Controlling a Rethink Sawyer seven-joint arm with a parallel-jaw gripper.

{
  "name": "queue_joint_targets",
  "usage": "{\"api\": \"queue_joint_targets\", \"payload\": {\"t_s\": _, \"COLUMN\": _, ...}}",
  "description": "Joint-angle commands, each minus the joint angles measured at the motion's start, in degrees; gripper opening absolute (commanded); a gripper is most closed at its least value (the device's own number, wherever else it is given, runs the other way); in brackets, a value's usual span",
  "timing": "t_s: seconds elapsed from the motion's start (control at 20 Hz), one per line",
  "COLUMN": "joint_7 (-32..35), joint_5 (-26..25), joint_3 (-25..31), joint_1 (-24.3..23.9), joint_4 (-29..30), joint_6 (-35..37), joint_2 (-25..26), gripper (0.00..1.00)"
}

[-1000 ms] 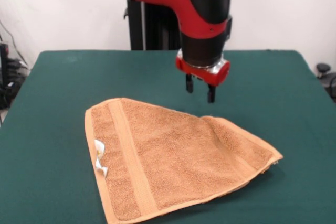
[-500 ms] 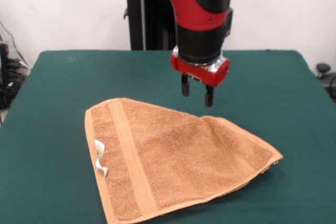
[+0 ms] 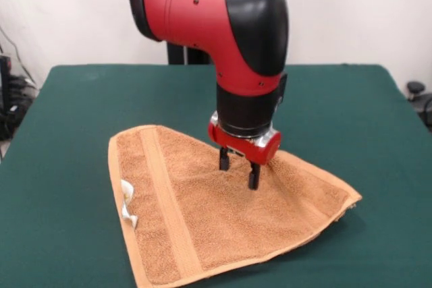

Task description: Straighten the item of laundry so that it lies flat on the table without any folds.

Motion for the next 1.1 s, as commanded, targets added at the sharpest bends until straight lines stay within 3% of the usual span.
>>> {"api": "queue_joint_targets", "payload": {"t_s": 0.05, "joint_7": 11.4, "joint_5": 2.0, "joint_3": 2.3, "joint_1": 1.2, "joint_4": -5.7, "joint_6": -9.5, "joint_2": 11.4, "gripper": 1.0}}
{"api": "queue_joint_targets", "payload": {"t_s": 0.5, "joint_7": 12.0, "joint_5": 2.5, "joint_3": 1.2, "joint_1": 2.0, "joint_4": -5.3, "joint_6": -4.6, "joint_2": 9.3, "gripper": 1.0}}
{"api": "queue_joint_targets", "payload": {"t_s": 1.1, "joint_7": 11.8, "joint_5": 2.1, "joint_3": 0.3, "joint_1": 2.7, "joint_4": -4.9, "joint_6": -4.7, "joint_2": 9.2, "gripper": 1.0}}
